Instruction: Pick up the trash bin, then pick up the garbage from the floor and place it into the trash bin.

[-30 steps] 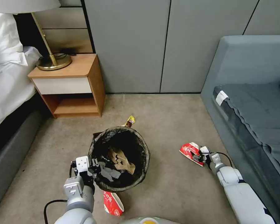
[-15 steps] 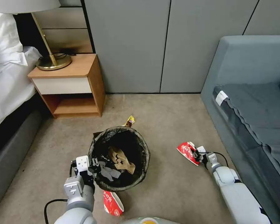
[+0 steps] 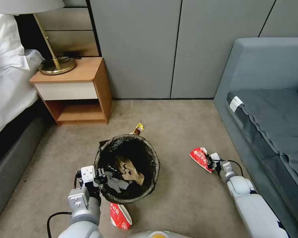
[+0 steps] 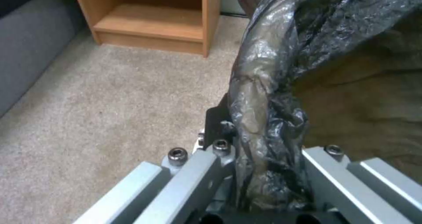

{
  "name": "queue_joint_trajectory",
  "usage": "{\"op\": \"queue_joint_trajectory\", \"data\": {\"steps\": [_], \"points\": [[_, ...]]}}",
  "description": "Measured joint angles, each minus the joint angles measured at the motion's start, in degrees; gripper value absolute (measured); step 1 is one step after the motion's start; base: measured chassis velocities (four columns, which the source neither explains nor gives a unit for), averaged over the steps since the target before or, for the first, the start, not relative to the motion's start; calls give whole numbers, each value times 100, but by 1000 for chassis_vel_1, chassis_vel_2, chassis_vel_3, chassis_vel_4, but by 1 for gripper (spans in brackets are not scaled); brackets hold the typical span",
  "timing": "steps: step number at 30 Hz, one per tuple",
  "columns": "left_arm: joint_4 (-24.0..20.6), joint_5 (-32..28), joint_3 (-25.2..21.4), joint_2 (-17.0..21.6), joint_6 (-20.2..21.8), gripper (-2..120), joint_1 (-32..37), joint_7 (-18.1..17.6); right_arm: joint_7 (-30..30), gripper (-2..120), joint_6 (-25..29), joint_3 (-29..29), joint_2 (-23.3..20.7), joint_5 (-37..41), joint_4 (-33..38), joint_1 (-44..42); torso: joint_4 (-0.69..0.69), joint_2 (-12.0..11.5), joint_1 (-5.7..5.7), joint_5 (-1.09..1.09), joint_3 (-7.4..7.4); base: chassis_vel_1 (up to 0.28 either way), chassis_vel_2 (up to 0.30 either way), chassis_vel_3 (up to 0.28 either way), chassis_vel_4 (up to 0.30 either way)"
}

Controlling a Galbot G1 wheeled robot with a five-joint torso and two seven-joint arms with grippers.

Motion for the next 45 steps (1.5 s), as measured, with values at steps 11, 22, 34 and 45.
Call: {"op": "queue_joint_trajectory", "data": {"steps": [11,22,34,45], "points": [[34,-14,11,11,-3,1,-17,5,198,0,841,-400,-49,1796,3492,-713,1,0,0,-2,0,0,0,0,0],[53,-4,74,4,-3,1,-26,12,-65,0,894,-1242,-215,2170,6326,-1664,0,0,0,-2,0,0,0,0,0],[24,-9,89,15,-3,1,-24,17,-51,0,1106,-2131,-263,1248,5930,-2207,0,0,0,1,0,0,0,0,0],[22,-2,124,10,4,1,-35,19,-41,0,1210,-2421,-174,1043,5264,-2180,0,0,-1,-1,0,0,0,0,0]]}}
